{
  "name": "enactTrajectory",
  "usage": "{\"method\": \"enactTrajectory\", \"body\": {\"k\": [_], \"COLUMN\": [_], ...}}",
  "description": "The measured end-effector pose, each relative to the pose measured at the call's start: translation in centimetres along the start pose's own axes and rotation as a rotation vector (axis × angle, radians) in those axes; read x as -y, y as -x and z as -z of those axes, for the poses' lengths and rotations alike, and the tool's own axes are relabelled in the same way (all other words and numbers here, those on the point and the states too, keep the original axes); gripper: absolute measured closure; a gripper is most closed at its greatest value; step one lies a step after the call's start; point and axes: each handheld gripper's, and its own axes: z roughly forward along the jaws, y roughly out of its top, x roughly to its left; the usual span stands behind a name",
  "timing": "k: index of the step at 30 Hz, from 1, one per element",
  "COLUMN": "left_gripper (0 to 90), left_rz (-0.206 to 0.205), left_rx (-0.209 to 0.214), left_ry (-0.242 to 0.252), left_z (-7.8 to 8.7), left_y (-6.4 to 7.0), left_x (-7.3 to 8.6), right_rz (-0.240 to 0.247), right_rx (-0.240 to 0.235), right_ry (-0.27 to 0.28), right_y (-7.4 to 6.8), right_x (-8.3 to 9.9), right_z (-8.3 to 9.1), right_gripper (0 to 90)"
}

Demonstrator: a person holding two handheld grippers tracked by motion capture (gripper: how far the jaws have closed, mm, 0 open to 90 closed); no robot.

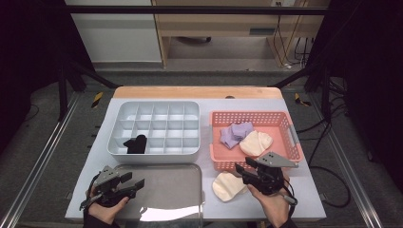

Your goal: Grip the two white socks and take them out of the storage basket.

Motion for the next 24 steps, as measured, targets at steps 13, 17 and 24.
{"method": "enactTrajectory", "body": {"k": [13, 17, 24], "left_gripper": [36.4, 36.4, 36.4], "left_rz": [0.003, 0.001, 0.001], "left_rx": [0.0, 0.001, 0.001], "left_ry": [0.003, 0.002, -0.002], "left_z": [0.0, 0.0, -0.1], "left_y": [0.0, 0.0, -0.1], "left_x": [0.0, 0.0, 0.0], "right_rz": [-0.037, -0.054, -0.057], "right_rx": [0.137, 0.167, 0.206], "right_ry": [0.045, 0.036, -0.008], "right_y": [3.3, 4.5, 6.5], "right_x": [-4.6, -5.6, -7.0], "right_z": [-1.8, -2.7, -4.4], "right_gripper": [40.3, 38.6, 39.0]}}
